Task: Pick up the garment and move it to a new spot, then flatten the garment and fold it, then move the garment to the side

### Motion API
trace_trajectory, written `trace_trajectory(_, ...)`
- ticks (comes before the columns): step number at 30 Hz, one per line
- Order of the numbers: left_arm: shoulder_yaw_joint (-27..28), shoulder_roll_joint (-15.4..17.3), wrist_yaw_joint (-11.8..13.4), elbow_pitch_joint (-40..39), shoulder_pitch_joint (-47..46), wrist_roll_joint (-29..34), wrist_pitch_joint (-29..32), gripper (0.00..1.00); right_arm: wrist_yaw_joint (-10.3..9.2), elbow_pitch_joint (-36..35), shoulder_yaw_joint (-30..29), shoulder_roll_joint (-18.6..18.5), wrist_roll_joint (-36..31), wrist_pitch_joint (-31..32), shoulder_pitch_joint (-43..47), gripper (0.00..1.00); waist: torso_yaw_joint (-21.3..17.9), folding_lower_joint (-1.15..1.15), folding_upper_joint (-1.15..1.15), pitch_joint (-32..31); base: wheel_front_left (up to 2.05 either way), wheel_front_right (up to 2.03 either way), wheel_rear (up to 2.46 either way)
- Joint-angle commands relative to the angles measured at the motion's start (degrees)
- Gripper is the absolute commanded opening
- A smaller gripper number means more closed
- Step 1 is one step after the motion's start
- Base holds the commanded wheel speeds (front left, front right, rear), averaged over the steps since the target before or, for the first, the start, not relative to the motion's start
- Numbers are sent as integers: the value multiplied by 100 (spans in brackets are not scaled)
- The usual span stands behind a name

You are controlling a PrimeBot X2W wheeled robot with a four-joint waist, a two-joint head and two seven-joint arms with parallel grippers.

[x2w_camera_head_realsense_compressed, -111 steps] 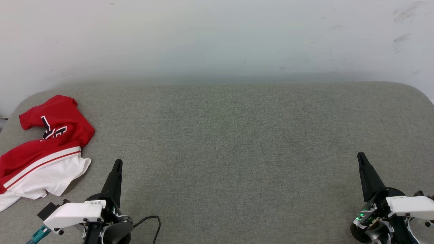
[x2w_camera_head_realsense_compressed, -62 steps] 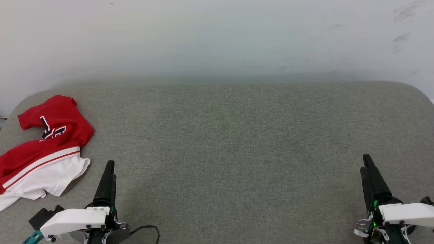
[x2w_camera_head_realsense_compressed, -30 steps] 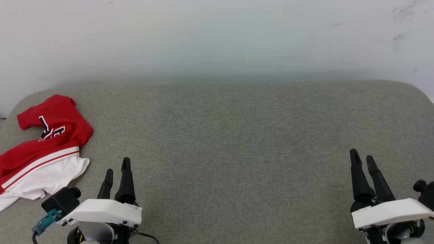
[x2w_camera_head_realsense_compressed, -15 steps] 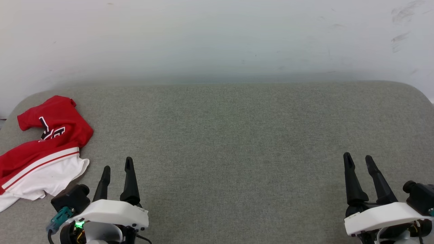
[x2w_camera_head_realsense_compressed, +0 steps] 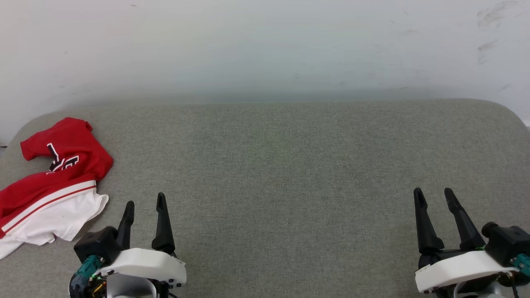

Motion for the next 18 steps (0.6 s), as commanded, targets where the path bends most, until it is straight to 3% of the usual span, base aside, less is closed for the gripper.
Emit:
trace_trajectory(1,-18,30,37,-73,15,199,-65,100,-1,-86,11,2,-210,-71,2,100,-2,-1,0,1,0,0,0)
trace_trajectory(18,-68,-12,0,-77,83,935,-271,100,-1,-193,55,3,-930,-273,84,100,13,-1,0,-8,0,0,0)
